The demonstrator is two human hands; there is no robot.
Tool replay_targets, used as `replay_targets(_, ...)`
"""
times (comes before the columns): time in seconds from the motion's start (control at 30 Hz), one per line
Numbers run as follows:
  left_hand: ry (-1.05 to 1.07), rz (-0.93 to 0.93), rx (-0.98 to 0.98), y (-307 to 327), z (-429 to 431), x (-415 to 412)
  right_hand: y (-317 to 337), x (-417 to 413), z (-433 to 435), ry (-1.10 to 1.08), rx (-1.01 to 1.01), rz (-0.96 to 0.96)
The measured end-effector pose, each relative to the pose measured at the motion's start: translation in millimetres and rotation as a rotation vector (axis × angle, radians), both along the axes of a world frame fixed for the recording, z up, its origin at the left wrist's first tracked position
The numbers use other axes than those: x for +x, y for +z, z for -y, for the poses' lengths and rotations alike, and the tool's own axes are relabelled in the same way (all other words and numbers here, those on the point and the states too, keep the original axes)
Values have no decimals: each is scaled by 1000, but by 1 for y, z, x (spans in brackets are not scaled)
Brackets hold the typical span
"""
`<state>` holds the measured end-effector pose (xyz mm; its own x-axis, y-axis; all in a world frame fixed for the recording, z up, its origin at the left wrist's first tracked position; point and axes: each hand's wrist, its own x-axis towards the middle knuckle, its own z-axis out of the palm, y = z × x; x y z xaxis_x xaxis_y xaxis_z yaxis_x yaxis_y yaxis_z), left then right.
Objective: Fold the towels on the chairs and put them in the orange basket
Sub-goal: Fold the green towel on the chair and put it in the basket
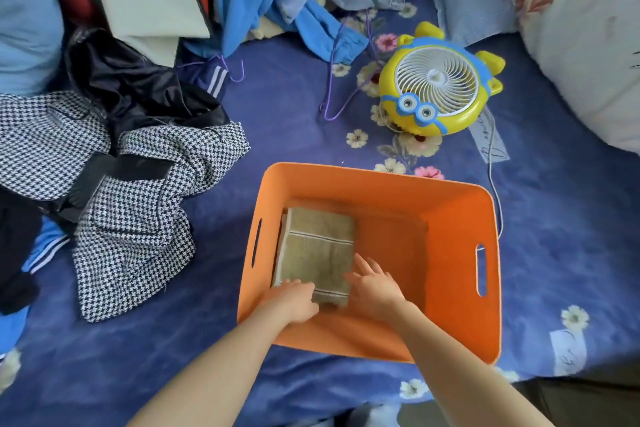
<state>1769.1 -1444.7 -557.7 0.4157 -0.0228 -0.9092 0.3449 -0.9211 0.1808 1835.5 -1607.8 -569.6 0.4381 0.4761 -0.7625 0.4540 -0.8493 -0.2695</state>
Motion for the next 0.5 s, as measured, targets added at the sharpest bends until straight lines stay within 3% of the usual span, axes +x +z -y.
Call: replay_targets(0.5, 261, 523, -95, 101, -12, -35, 138, -36, 80, -246, 76, 447)
